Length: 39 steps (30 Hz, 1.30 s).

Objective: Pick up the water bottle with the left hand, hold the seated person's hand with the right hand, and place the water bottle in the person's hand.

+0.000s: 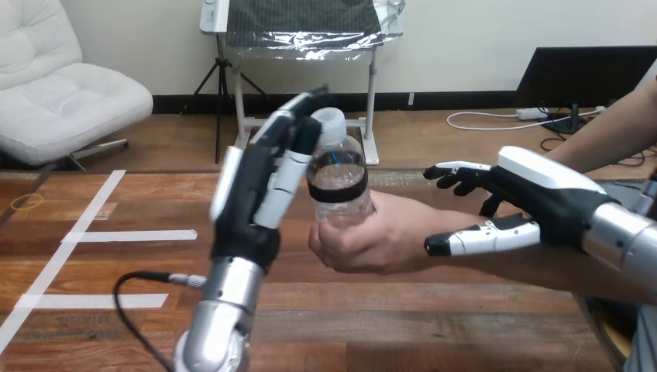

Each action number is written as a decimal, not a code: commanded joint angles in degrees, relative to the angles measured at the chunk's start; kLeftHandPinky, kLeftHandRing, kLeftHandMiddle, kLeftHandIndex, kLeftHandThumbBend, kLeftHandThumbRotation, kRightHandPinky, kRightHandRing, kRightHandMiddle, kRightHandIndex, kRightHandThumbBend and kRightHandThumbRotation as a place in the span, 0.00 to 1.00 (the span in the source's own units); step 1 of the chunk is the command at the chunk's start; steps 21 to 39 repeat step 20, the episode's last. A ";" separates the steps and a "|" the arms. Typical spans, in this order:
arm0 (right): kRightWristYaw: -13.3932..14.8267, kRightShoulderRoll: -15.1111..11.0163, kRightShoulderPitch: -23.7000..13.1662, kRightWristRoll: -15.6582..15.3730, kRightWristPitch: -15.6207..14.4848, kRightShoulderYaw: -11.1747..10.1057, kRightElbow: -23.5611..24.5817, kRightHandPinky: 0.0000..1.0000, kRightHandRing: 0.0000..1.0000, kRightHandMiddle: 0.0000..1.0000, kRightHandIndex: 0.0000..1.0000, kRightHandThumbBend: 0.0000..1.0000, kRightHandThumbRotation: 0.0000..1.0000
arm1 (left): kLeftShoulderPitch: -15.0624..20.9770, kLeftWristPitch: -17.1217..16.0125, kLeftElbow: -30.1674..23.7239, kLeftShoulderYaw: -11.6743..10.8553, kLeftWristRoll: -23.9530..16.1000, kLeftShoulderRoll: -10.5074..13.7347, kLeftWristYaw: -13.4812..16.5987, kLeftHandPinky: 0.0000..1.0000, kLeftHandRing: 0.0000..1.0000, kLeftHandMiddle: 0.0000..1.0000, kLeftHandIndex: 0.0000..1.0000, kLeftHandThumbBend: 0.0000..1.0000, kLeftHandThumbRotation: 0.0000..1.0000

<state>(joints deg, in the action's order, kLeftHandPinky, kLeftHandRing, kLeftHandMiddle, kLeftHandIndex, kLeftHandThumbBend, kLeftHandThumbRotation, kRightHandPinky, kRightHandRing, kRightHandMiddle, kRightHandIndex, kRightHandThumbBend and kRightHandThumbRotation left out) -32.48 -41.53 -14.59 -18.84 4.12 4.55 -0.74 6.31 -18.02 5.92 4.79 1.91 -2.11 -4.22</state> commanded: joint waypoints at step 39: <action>14.69 6.75 7.36 4.51 5.98 -7.01 1.18 0.69 0.86 0.91 0.95 1.00 0.99 | -5.83 3.93 -16.68 -3.27 4.61 0.24 -0.10 1.00 0.90 0.87 0.81 0.72 0.89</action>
